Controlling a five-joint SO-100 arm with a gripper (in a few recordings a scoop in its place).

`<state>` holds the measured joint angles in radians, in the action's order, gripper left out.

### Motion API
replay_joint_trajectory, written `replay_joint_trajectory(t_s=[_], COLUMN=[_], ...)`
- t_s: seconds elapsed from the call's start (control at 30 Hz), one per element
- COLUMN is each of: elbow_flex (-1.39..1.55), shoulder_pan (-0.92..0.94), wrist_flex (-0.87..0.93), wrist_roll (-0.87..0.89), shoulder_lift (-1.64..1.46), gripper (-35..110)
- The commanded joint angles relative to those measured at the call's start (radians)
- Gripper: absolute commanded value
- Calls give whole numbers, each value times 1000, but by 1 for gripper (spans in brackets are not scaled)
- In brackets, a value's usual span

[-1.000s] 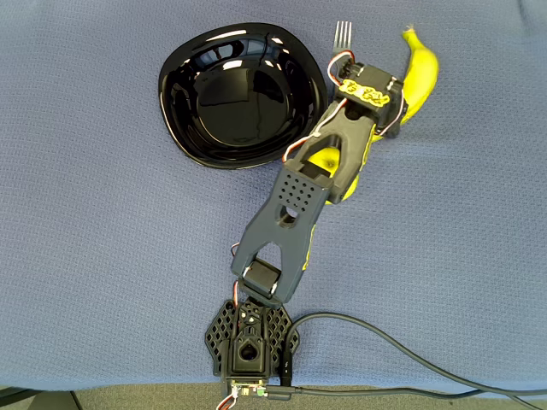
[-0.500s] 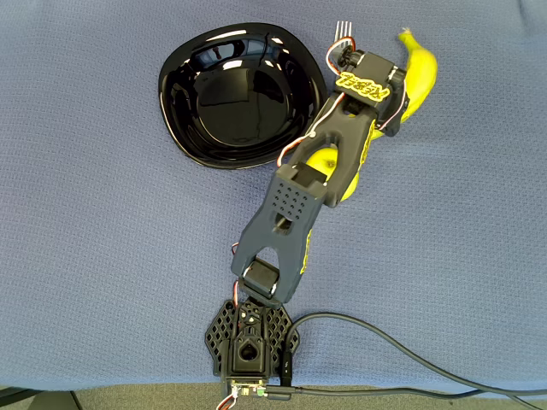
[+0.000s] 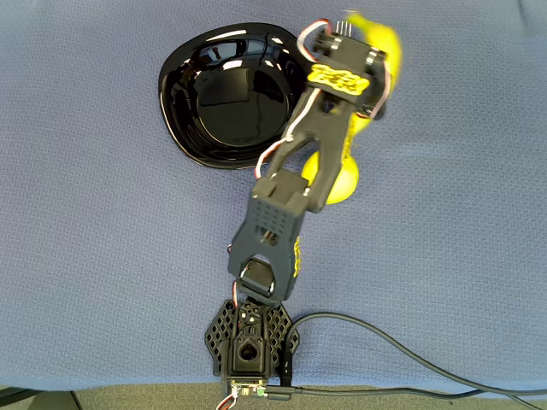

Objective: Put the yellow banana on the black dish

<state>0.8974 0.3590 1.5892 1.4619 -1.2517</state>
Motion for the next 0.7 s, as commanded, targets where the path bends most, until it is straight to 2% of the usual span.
replay_joint_trajectory(t_s=[0.0, 0.07, 0.13, 0.3, 0.67], elbow_flex=[3, 34, 67, 138, 110], shoulder_pan=[-28, -54, -77, -135, -175], wrist_flex=[14, 23, 29, -3, -192], wrist_roll=[-69, -104, -256, -420, -871], shoulder_lift=[-190, -212, -230, -276, -290], gripper=[0, 0, 0, 0, 0])
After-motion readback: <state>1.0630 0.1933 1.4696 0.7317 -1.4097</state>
